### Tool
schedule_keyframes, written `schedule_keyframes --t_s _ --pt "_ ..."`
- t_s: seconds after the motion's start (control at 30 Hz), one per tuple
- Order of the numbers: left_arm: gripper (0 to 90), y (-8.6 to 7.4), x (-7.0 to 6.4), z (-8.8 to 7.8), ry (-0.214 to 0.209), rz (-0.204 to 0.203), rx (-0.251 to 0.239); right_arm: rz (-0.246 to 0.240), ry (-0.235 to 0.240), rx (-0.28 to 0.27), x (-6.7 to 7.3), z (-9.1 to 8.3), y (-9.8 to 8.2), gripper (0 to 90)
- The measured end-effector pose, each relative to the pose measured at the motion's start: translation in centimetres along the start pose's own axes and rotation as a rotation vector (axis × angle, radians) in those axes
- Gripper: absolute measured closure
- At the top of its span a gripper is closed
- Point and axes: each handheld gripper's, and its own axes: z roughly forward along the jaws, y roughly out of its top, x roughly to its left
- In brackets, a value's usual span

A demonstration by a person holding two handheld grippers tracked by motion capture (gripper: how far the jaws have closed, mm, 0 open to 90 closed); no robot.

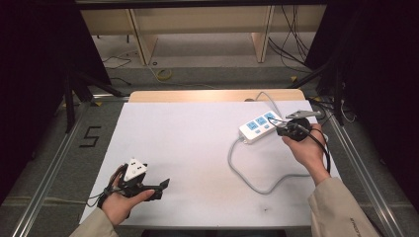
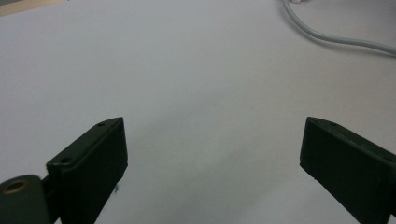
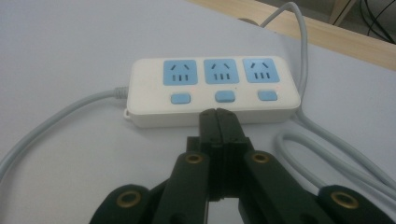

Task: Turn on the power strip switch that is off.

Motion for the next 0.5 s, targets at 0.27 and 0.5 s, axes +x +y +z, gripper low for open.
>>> schedule_keyframes --t_s 0.27,0.5 --pt "7.1 0.0 -0.08 0.01 0.004 0.003 0.001 -0.001 -0.001 0.018 -0.15 0.37 0.52 90.0" --pt "7.1 0.0 -0.14 0.05 0.001 0.002 0.001 0.0 0.0 0.029 -0.19 0.75 1.03 90.0"
